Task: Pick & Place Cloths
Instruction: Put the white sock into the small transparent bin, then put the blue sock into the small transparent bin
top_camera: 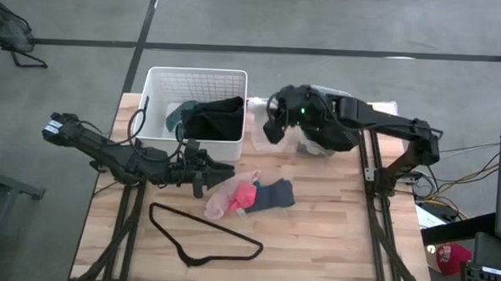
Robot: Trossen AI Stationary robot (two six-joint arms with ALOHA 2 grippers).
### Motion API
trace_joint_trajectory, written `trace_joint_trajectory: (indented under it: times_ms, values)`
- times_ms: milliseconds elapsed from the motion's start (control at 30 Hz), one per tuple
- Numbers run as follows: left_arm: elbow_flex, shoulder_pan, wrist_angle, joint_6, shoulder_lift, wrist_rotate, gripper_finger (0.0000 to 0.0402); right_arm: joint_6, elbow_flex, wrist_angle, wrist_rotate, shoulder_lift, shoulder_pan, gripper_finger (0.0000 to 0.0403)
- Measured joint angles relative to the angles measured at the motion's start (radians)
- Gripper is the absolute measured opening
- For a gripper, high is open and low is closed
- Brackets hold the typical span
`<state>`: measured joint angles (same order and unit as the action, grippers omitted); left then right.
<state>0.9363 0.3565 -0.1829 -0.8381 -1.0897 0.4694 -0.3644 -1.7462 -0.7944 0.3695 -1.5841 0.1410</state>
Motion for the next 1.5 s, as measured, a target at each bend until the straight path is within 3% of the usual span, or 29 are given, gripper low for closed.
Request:
trace_joint_trajectory:
  times_ms: [367,533,1000,1167,1300,1500]
  values:
    - [0.0,0.0,0.0,-0.022,0.0,-0.001,0.0162,0.095,0.046,0.015,-0.063,-0.001,0.191,0.0012]
    - [0.0,0.0,0.0,-0.028,0.0,-0.001,0.0162,0.097,0.132,0.068,-0.186,-0.004,0.257,0.0011]
    - [0.0,0.0,0.0,-0.037,0.0,-0.001,0.0162,-0.013,0.352,0.2,-0.274,-0.004,0.294,0.0023]
    - [0.0,0.0,0.0,-0.037,0.0,-0.001,0.0162,-0.071,0.398,0.201,-0.271,-0.004,0.294,0.0068]
    - [0.0,0.0,0.0,-0.033,0.0,-0.001,0.0162,-0.093,0.411,0.212,-0.361,-0.004,0.294,0.0124]
    - [0.0,0.0,0.0,-0.031,0.0,0.002,0.0162,-0.145,0.395,0.189,-0.416,-0.003,0.294,0.0199]
